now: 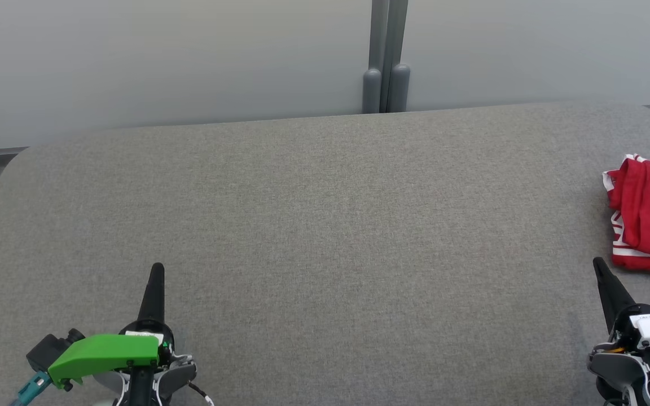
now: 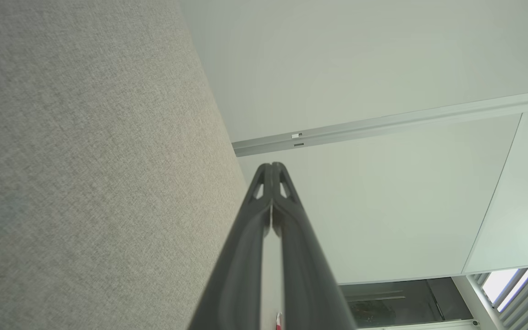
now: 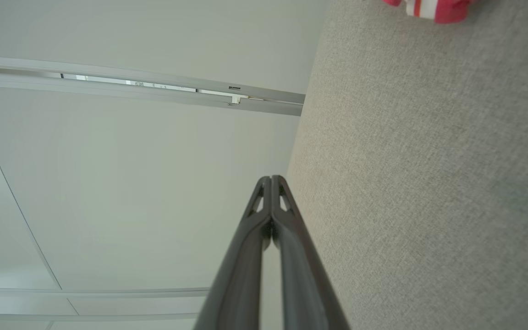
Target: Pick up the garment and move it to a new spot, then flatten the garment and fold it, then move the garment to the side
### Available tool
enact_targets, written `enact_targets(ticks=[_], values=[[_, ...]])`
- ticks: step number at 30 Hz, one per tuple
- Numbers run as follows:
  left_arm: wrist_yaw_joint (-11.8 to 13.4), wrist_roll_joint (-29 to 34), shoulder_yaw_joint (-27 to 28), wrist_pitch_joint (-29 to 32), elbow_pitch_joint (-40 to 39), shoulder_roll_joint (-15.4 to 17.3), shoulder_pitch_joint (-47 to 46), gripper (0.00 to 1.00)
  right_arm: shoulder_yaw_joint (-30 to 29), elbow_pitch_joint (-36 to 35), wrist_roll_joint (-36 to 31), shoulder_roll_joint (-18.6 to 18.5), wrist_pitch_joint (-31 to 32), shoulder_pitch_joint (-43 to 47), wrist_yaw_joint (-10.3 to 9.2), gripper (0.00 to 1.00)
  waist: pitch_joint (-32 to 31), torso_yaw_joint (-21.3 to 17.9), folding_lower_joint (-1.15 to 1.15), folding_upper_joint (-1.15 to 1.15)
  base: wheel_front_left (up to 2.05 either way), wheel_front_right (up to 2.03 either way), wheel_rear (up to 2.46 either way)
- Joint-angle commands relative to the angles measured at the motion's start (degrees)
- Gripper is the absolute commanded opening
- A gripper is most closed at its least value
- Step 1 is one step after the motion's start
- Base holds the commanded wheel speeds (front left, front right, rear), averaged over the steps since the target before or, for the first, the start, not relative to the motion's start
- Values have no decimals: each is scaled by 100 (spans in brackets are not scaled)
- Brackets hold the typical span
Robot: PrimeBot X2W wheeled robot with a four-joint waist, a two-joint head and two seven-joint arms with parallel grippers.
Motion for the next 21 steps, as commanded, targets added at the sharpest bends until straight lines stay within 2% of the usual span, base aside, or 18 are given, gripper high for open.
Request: enact_targets(ticks=[1,21], values=[[-41,-110,-2,36,-32,-5,-120,0,-29,-3,151,-37,58,-93,3,0,3,-5,0,0,0,0,0],[-104,-788,-15,140,-36,-76,-250,0,-121,44,1007,-43,351,-207,2,0,29,-67,0,0,0,0,0]])
